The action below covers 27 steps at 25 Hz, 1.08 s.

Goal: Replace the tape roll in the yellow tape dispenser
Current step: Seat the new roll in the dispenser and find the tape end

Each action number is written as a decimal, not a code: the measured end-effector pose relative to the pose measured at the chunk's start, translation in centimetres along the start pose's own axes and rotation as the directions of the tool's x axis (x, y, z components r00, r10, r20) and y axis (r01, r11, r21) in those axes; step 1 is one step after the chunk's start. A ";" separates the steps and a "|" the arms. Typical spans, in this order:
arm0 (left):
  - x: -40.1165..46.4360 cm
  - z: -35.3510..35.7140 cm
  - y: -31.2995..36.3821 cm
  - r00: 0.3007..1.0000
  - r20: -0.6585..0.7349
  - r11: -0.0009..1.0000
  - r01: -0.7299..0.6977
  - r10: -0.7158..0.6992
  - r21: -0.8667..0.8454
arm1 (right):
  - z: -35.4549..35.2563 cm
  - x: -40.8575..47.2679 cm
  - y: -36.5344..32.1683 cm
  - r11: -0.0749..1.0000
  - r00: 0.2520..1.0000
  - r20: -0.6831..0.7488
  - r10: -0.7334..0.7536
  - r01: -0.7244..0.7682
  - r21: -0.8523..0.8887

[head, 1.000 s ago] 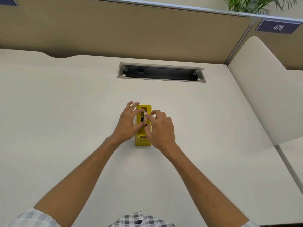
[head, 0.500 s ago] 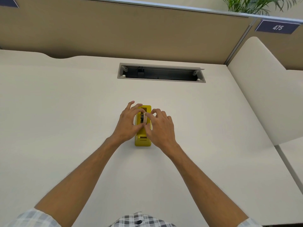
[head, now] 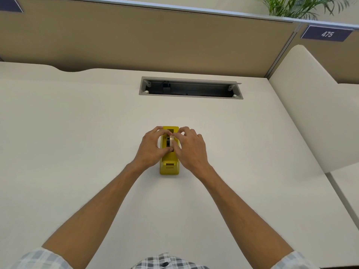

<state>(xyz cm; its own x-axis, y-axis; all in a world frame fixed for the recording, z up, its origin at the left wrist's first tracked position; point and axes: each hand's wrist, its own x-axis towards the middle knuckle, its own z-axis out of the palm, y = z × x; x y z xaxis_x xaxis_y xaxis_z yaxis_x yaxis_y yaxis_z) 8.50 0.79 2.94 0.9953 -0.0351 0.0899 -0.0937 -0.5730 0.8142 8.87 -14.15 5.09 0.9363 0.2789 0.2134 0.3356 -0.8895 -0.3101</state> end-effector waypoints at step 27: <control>0.1 0.3 -0.4 1.000 -0.024 0.996 -0.017 0.019 0.084 | -0.3 2.0 0.2 0.985 0.989 0.052 -0.138 0.143 -0.092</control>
<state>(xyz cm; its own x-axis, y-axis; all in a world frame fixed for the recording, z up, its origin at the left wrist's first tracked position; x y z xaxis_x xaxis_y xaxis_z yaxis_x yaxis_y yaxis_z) 8.61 0.77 2.49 0.9925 -0.0269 0.1192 -0.1087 -0.6392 0.7613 10.76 -13.89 5.73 0.8849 0.4179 0.2056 0.4550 -0.8700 -0.1902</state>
